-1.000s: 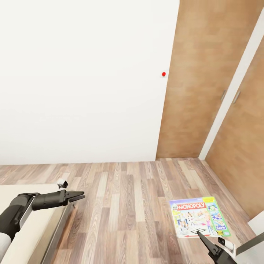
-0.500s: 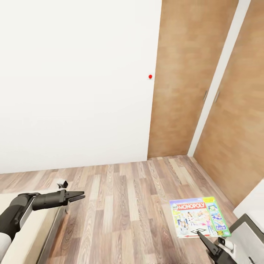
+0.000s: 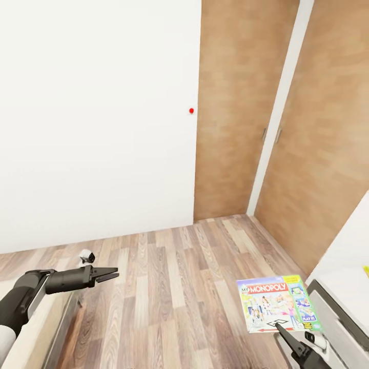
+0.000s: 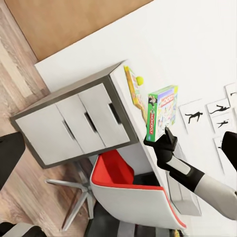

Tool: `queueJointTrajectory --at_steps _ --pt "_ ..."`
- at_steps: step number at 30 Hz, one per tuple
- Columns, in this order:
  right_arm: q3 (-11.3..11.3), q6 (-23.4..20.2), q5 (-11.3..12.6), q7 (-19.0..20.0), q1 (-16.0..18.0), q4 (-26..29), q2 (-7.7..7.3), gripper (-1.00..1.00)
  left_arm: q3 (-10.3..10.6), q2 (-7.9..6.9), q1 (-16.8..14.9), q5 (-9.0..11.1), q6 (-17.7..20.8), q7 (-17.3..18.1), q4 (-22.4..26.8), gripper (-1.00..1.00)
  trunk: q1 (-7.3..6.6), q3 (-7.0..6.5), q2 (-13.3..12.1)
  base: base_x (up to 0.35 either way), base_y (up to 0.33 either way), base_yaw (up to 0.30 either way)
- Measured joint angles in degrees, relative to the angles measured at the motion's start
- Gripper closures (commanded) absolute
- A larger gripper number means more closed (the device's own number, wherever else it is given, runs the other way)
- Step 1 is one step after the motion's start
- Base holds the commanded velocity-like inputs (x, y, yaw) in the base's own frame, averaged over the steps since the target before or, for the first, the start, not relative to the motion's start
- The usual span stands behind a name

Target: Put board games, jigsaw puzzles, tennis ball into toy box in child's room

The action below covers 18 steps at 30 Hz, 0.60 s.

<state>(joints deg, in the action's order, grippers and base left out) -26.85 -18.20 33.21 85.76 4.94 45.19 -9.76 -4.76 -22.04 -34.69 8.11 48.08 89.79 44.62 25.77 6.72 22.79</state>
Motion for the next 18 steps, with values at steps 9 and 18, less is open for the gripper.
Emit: queueJointTrajectory --at_steps 9,18 --pt "0.0 0.0 0.0 0.0 0.0 0.0 -0.01 1.0 0.0 0.01 0.0 0.0 0.0 0.0 0.0 -1.0 -0.02 -0.66 0.0 -0.064 0.0 -0.193" --pt "0.0 0.0 0.0 0.0 0.0 0.0 0.0 1.0 0.0 -0.01 0.0 0.0 -0.2 0.0 0.0 -1.0 -0.02 -1.33 0.0 -0.002 0.0 -0.193"
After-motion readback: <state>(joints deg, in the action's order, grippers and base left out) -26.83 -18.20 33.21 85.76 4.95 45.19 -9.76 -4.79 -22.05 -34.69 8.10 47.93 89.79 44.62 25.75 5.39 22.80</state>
